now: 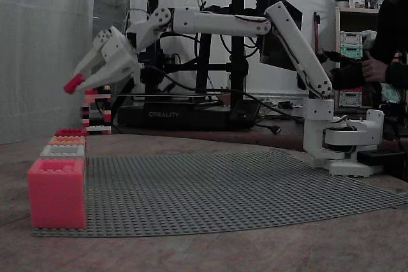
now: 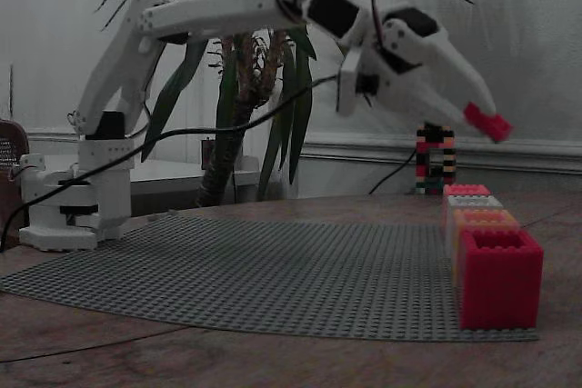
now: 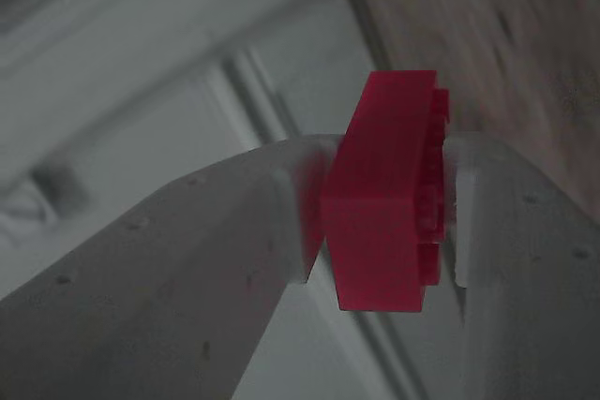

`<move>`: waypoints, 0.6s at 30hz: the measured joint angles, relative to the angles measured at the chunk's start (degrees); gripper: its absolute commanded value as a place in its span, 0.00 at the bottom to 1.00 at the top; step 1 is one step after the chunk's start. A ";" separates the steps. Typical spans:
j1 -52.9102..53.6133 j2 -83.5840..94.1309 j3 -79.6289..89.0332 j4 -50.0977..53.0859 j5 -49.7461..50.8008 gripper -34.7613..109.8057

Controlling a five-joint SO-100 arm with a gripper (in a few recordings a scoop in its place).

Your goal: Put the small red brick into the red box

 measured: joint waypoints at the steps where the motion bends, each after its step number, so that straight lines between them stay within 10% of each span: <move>1: 0.70 -0.26 0.00 -0.26 -0.44 0.24; 18: 3.60 -8.88 -0.09 -6.24 -5.62 0.25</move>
